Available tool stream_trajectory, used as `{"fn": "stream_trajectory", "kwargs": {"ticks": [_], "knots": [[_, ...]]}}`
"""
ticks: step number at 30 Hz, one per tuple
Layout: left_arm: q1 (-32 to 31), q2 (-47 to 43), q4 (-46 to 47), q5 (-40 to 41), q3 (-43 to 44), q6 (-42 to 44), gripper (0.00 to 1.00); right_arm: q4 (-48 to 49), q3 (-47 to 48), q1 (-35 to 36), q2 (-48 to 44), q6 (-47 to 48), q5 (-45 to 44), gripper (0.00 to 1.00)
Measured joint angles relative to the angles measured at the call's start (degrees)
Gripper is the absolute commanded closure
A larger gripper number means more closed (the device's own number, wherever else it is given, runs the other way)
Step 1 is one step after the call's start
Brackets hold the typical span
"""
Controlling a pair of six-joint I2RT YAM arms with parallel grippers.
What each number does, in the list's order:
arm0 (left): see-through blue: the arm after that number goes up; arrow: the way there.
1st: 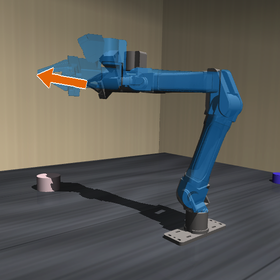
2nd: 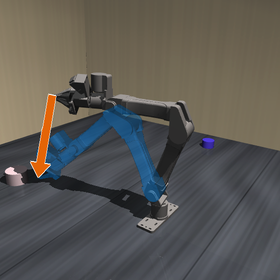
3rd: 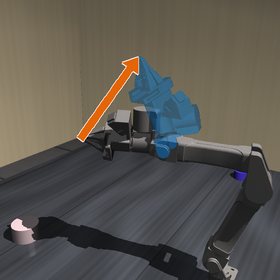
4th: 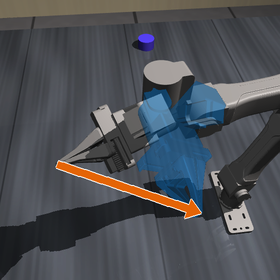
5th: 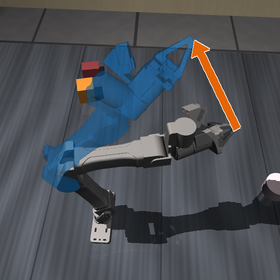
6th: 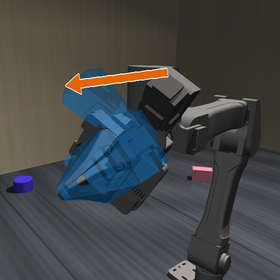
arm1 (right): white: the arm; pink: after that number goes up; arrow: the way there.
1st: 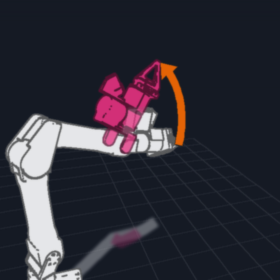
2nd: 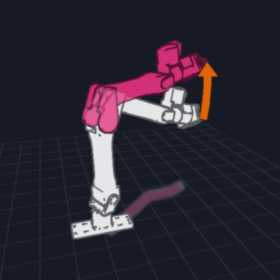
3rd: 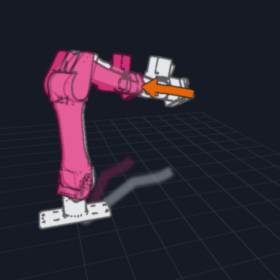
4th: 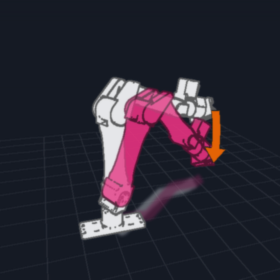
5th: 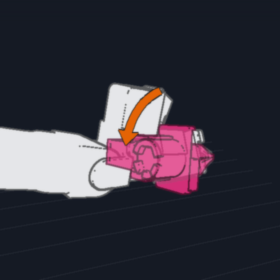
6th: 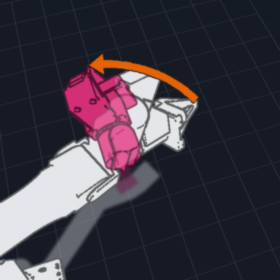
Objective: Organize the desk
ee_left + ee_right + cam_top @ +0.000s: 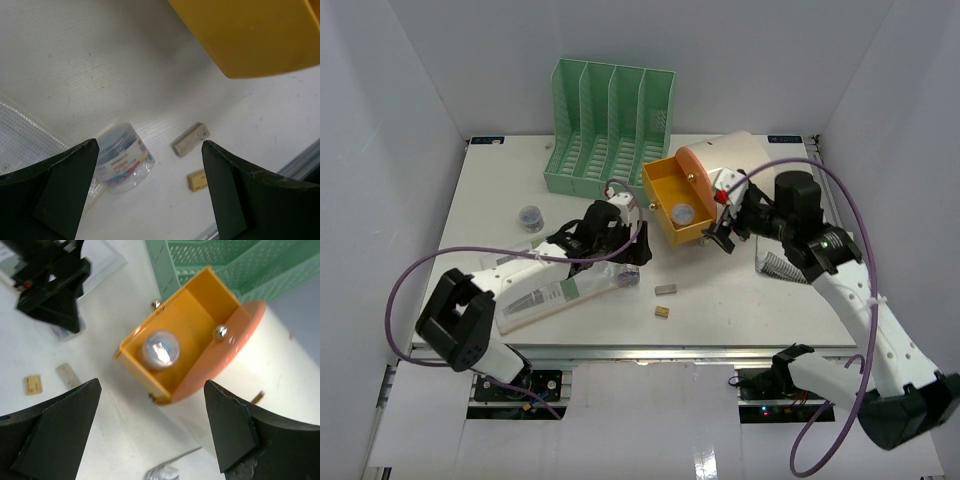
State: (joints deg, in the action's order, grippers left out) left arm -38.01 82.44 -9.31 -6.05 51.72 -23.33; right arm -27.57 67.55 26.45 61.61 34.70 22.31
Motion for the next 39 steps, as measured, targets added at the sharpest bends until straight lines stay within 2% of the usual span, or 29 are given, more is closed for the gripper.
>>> {"fn": "stream_trajectory", "kwargs": {"ticks": [3,6,9,13,22,33,35,37,39], "knots": [[-2.68,7.80,-6.22,7.37,7.14,-1.96,0.09,1.14,-9.31,-5.15,-7.10,-0.25,5.47,0.10],[-4.12,12.66,-12.40,14.53,12.03,-4.82,0.18,3.20,-16.15,-9.53,-11.05,-1.06,10.77,0.10],[-5.11,14.79,-17.99,20.89,14.50,-7.95,0.22,4.33,-20.56,-13.16,-13.52,-1.76,13.69,0.10],[-6.35,16.40,-24.88,27.87,17.38,-12.80,0.21,7.00,-24.53,-16.67,-16.08,-2.93,17.80,0.10],[-9.40,22.29,-29.73,29.01,18.65,-20.54,0.23,9.86,-30.79,-22.84,-18.06,-4.57,23.96,0.10],[-9.74,22.46,-31.64,28.09,18.28,-25.76,0.72,11.25,-30.93,-24.11,-20.25,-4.76,26.38,0.10],[-9.74,21.20,-31.76,28.14,18.19,-25.53,0.81,11.25,-30.93,-24.27,-20.40,-4.76,26.52,0.10],[-9.76,18.68,-31.71,28.09,18.19,-24.09,0.85,11.25,-30.93,-24.45,-20.60,-4.76,26.62,0.10],[-9.76,14.90,-30.43,27.77,18.28,-20.77,0.95,11.26,-30.95,-24.58,-20.74,-4.76,26.80,0.10]]}}
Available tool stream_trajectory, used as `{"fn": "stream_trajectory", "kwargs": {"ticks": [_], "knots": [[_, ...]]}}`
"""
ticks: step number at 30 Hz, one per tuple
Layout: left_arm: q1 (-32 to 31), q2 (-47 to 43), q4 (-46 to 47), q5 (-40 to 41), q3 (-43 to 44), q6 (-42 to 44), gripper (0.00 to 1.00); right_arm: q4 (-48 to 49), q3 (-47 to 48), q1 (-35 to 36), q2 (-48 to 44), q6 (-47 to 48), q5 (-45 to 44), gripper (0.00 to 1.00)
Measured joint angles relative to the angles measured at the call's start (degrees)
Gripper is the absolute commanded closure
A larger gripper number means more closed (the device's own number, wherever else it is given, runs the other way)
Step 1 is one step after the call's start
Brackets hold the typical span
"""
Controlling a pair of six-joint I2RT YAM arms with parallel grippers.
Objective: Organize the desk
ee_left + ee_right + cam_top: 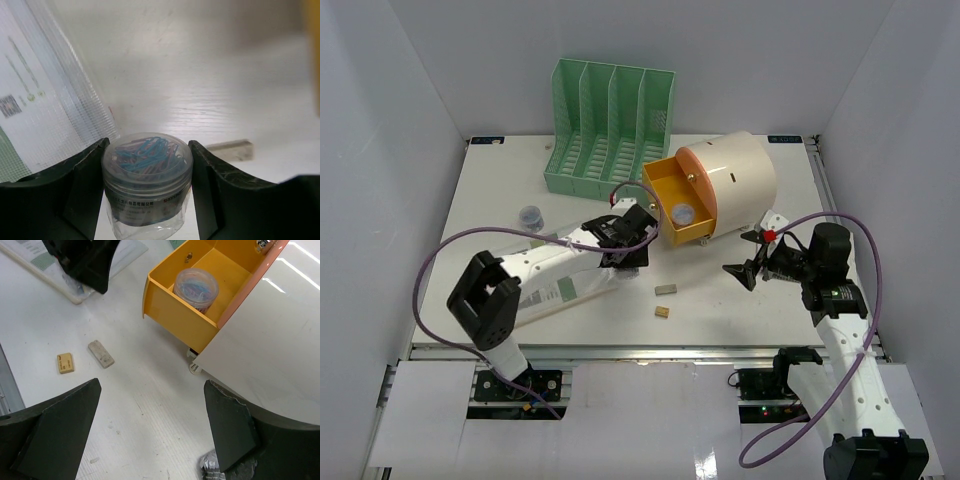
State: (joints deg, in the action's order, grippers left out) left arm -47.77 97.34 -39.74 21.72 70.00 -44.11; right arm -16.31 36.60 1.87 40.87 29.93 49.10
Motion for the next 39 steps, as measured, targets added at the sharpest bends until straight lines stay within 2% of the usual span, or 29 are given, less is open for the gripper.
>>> {"fn": "stream_trajectory", "kwargs": {"ticks": [1,5,9,13,18,21,24,30,34,36,39], "knots": [[0.00,-2.08,0.87,-0.18,0.09,1.69,1.00,0.01,0.00,-0.02,-0.03,0.00,0.07,0.10],[0.02,-9.75,6.19,-1.64,2.06,11.18,1.00,0.01,0.00,-0.08,-0.08,0.00,0.22,0.10],[0.27,-8.27,8.63,-0.93,15.71,17.61,1.00,0.04,-0.03,-0.43,-0.21,-0.02,0.35,0.10],[1.61,0.56,10.16,0.22,33.26,18.61,0.98,0.06,-0.05,-0.73,-0.42,-0.02,0.44,0.10],[4.04,17.29,4.75,0.60,54.43,16.18,0.99,0.08,-0.11,-0.79,-0.76,-0.02,0.55,0.10],[5.25,26.35,2.05,-0.11,62.28,14.24,1.00,0.14,-0.19,-0.79,-1.09,-0.02,0.59,0.10],[6.63,29.50,-0.23,0.06,62.83,12.16,1.00,0.20,-0.42,-0.79,-1.26,-0.04,0.61,0.10],[7.77,29.69,-2.93,-1.04,59.96,10.05,0.99,0.19,-0.52,-0.79,-1.30,-0.09,0.75,0.10],[7.38,29.64,-2.73,-2.33,58.62,9.06,0.93,0.19,-0.52,-0.84,-1.30,-0.25,0.76,0.10],[7.19,29.55,-2.77,-3.36,57.93,8.59,0.87,0.20,-0.52,-0.93,-1.30,-0.32,0.75,0.10],[7.05,29.39,-2.63,-4.84,56.74,7.93,0.68,0.21,-0.54,-1.00,-1.30,-0.42,0.76,0.10]]}}
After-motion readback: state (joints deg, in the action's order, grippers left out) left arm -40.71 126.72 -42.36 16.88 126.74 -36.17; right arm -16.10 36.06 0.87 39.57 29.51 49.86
